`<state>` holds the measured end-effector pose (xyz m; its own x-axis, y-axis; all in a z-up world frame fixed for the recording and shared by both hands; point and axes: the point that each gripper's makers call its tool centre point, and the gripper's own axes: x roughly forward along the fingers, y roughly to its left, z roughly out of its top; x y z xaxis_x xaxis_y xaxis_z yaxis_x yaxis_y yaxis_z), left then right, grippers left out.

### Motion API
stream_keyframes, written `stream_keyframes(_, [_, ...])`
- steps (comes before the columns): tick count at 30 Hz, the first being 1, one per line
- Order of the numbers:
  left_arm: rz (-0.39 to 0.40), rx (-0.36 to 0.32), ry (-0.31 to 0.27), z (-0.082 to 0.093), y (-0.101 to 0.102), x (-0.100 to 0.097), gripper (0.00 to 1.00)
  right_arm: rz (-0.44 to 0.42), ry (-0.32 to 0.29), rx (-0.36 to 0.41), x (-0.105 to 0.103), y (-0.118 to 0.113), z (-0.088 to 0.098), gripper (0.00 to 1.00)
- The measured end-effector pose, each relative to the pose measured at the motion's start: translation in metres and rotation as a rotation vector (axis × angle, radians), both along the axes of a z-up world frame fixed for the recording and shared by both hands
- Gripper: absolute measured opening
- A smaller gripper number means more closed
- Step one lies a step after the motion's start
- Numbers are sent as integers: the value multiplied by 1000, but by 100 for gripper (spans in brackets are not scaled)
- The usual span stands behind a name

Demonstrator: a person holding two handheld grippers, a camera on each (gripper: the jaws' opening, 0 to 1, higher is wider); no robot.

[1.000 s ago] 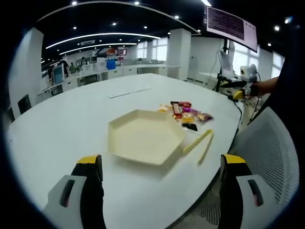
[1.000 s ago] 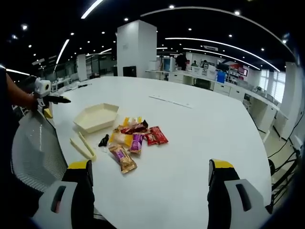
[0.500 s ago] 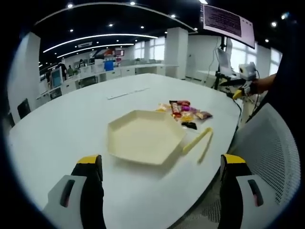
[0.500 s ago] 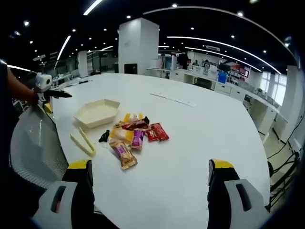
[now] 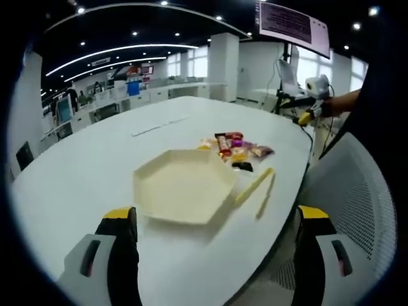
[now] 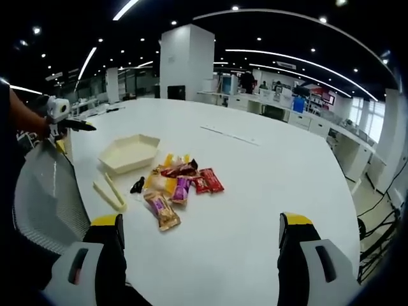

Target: Place the target food into the container with the food tongs after gripping and lifting it, then release it inside without dropping or visibly crushing the food.

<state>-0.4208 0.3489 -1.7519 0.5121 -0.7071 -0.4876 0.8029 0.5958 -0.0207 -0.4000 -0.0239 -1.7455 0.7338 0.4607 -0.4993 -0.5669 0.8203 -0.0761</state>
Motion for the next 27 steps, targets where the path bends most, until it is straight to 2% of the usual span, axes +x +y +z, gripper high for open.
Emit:
stream_keyframes(2, [-75,31,-26,1,-13,-5,96,6,5,-2,-1,1,-1,100])
stream_keyframes(4, [-119,48,-24,-2,-22,-9,91,10,7,0,-1,2,-1,100])
stream_keyframes(6, [-166,73,37,-12,-32,-18,84,12,11,1,-1,3,-1,100])
stream_keyframes(8, [-189,92,25,-17,-37,-18,80,12,8,5,0,4,0,100])
stream_keyframes(11, [-219,108,81,-28,-44,-24,72,10,5,9,-1,4,0,100])
stream_keyframes(13, [-232,128,52,-32,-49,-21,69,8,5,13,-2,5,0,100])
stream_keyframes(15, [-253,132,81,-36,-54,-23,66,6,7,15,-3,5,0,100])
stream_keyframes(18, [-283,171,78,-47,-60,-21,65,7,9,23,-5,7,0,100])
stream_keyframes(21, [-304,208,74,-57,-65,-19,58,20,3,23,-7,11,1,100])
stream_keyframes(22, [-347,242,65,-63,-68,-22,55,31,-27,17,-6,13,4,100])
stream_keyframes(23, [-369,265,65,-67,-70,-25,53,30,-24,22,-7,14,5,100])
stream_keyframes(27, [-357,259,76,-73,-80,-21,49,28,-13,26,-9,13,3,100])
